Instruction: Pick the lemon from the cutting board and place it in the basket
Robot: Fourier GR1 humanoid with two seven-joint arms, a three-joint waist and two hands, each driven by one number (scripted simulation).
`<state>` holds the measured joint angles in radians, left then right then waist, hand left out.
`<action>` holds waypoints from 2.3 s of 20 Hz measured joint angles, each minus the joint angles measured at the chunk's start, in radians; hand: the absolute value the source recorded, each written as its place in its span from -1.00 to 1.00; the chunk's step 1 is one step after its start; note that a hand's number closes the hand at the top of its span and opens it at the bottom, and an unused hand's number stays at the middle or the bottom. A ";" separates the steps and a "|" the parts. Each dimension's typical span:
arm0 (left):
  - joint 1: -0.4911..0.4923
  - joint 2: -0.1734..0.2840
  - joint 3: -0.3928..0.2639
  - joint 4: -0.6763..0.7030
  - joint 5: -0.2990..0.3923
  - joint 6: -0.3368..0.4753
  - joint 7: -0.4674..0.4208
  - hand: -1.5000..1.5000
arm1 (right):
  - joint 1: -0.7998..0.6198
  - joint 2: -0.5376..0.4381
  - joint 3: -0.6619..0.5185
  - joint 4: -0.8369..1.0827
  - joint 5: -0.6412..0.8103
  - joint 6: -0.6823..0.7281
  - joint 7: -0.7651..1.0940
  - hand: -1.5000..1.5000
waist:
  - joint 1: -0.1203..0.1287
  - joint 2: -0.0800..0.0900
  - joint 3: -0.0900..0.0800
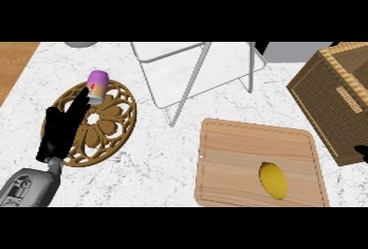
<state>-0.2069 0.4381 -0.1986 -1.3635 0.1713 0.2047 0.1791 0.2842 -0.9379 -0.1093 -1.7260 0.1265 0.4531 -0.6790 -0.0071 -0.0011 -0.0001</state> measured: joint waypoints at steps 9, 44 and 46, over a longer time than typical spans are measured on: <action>-0.020 -0.050 0.046 0.004 -0.062 -0.034 0.021 0.00 | -0.080 0.153 0.013 0.071 0.105 -0.020 0.016 -1.00 | 0.005 0.001 0.000; -0.022 -0.194 0.207 -0.009 -0.241 -0.162 0.055 0.00 | -0.231 0.555 0.156 0.249 0.531 -0.062 0.028 -1.00 | 0.006 0.001 0.000; -0.018 -0.205 0.209 -0.008 -0.252 -0.164 0.051 0.00 | -0.240 0.559 0.149 0.245 0.534 -0.040 0.044 -1.00 | 0.006 0.001 0.000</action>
<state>-0.2249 0.2326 0.0099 -1.3716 -0.0805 0.0410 0.2305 0.0444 -0.3790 0.0399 -1.4815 0.6602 0.4135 -0.6350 -0.0013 -0.0003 0.0002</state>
